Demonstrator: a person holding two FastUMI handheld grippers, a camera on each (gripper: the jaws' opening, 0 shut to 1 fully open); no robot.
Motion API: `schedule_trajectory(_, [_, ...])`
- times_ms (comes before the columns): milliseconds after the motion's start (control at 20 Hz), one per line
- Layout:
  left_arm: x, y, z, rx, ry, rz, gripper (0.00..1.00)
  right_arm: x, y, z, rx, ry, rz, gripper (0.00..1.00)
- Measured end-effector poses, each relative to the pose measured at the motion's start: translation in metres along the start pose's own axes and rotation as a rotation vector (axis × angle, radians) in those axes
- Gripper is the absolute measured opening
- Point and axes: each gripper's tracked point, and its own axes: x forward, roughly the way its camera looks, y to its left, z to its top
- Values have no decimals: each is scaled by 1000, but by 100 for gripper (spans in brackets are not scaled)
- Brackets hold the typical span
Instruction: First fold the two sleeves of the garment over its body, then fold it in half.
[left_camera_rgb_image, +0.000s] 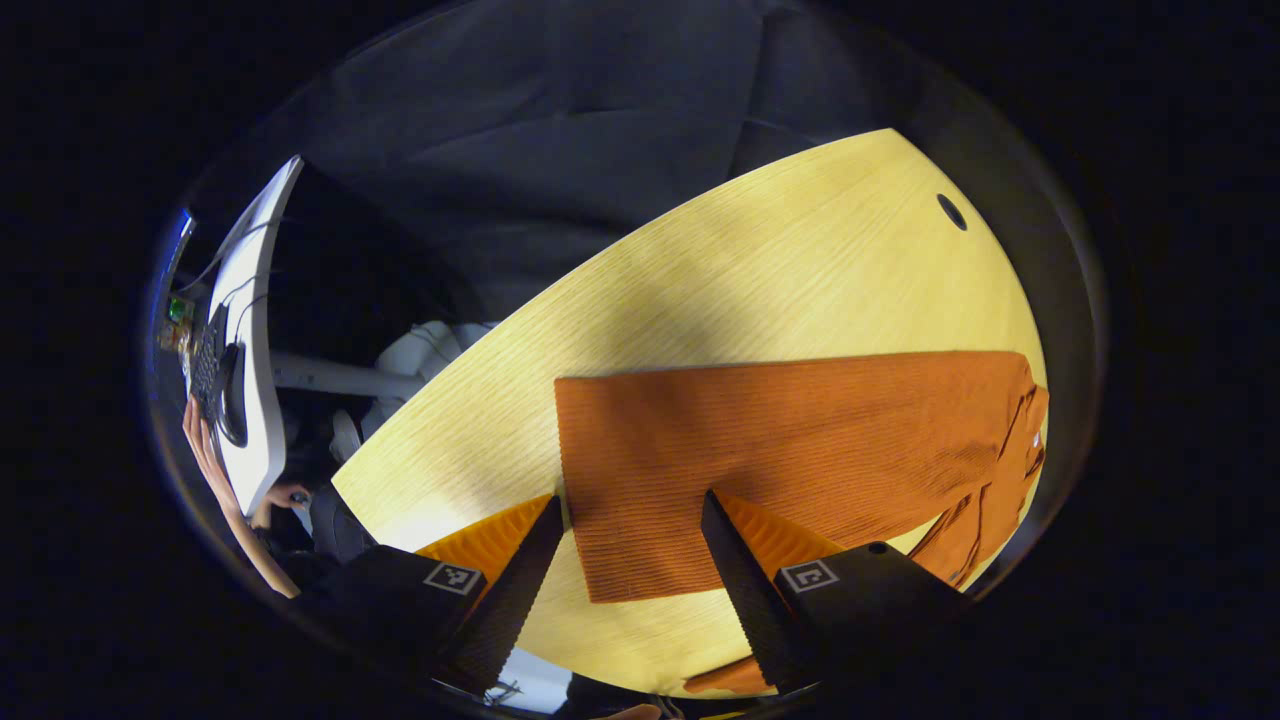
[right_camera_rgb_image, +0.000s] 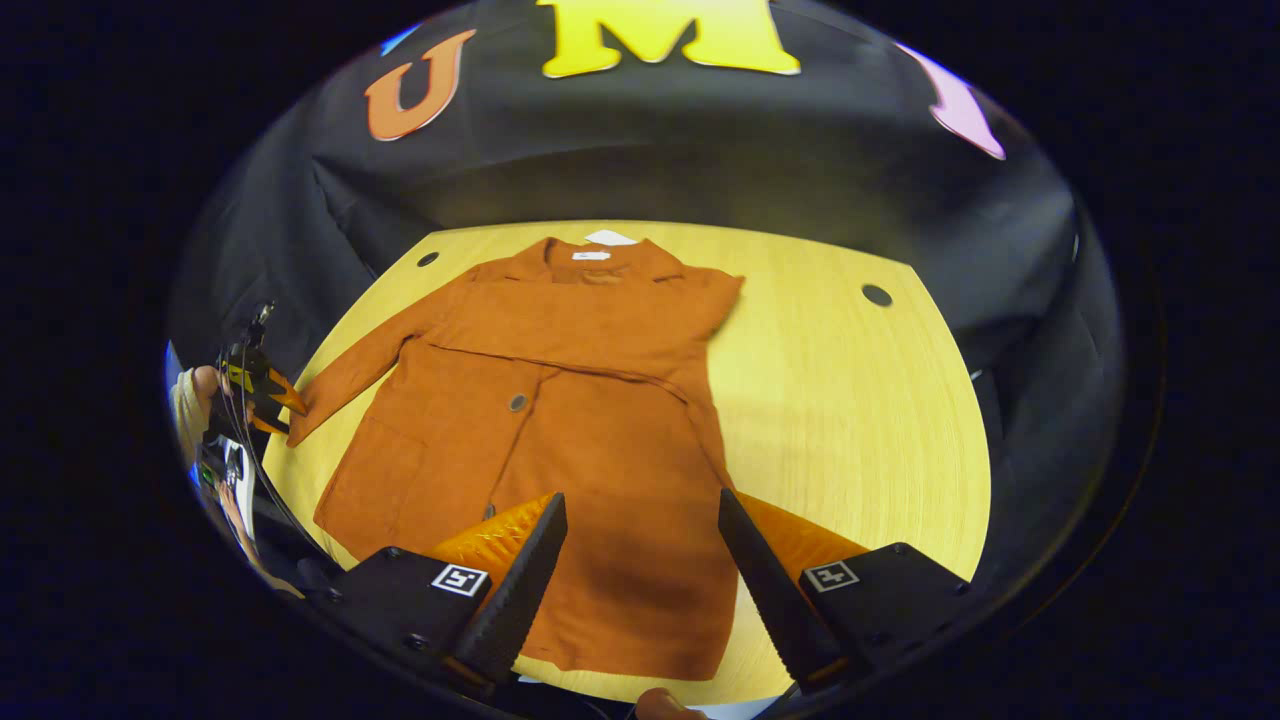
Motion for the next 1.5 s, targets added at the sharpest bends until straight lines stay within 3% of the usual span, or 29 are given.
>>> schedule_trajectory(50, [0, 1, 1, 4, 28, 0, 93, -1, -8, -9, 37, 4, 0, 98])
schedule_trajectory(200, [-1, 1, 1, -15, 111, -7, 87, -4, -29, -29, 107, 9, -9, 98])
schedule_trajectory(250, [-2, 0, 5, -47, 116, -22, 75, -4, -35, -36, 117, 16, -12, 98])
schedule_trajectory(400, [-5, -7, 7, -105, 128, -64, 22, -5, -49, -46, 146, 23, -16, 98])
schedule_trajectory(500, [-5, -5, 4, -105, 137, -38, 8, 0, -56, -51, 156, 31, -19, 98])
schedule_trajectory(700, [-23, -28, 16, -48, 65, -31, 4, 7, -64, -50, 151, 31, -8, 98])
schedule_trajectory(900, [-60, -83, 28, 158, -50, -107, 4, 11, -71, -47, 139, 25, 23, 98])
schedule_trajectory(1100, [-109, -173, 25, 318, -170, -216, 0, 19, -78, -40, 135, 12, 54, 98])
schedule_trajectory(1200, [-132, -229, 22, 371, -240, -295, 3, 24, -80, -37, 119, 13, 78, 94])
schedule_trajectory(1350, [-154, -315, 6, 477, -278, -387, 3, 28, -92, -27, 64, 2, 78, 98])
schedule_trajectory(1400, [-154, -337, -15, 532, -288, -408, 7, 28, -95, -23, 58, -2, 80, 99])
schedule_trajectory(1450, [-153, -351, -15, 577, -288, -418, 3, 28, -99, -20, 59, -8, 81, 94])
schedule_trajectory(1500, [-156, -374, -29, 609, -282, -429, 3, 27, -102, -19, 62, -11, 85, 98])
